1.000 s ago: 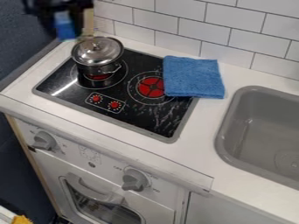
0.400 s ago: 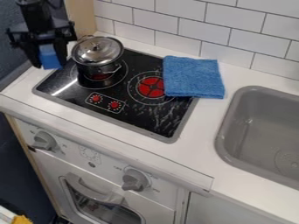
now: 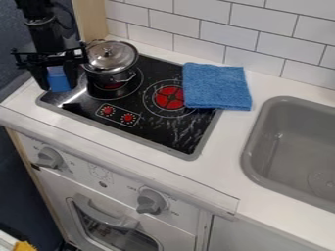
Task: Move the blue object to the lower left corner of the stove
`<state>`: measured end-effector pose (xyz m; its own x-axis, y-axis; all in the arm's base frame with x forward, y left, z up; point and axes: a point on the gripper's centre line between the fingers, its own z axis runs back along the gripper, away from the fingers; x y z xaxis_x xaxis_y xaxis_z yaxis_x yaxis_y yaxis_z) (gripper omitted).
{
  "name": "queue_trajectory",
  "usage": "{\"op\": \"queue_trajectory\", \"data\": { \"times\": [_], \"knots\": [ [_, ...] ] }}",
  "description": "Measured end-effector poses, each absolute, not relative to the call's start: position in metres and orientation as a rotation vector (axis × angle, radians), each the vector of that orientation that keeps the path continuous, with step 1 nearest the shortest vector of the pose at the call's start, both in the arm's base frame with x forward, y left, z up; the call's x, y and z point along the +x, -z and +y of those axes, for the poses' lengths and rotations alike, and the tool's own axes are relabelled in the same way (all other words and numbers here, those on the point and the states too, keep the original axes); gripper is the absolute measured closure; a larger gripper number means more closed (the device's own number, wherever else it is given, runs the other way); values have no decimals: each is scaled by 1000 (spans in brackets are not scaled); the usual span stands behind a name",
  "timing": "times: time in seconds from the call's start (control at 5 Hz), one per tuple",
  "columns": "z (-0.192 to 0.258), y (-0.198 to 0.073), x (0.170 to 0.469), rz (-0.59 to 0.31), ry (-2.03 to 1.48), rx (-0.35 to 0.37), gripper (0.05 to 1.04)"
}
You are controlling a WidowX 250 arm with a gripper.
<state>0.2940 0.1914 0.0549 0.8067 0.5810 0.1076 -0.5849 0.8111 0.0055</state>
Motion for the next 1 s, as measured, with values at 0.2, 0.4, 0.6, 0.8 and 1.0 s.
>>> {"op": "queue_trajectory", "data": {
  "times": [0.2, 0.4, 0.6, 0.8, 1.0],
  "knots": [
    [189, -45, 296, -102, -622, 49, 471],
    [191, -42, 297, -109, -638, 53, 470],
    [188, -31, 294, -67, -657, 46, 392],
    [189, -33, 295, -57, -669, 41, 121],
    [189, -32, 294, -49, -675, 38, 75]
  ]
}}
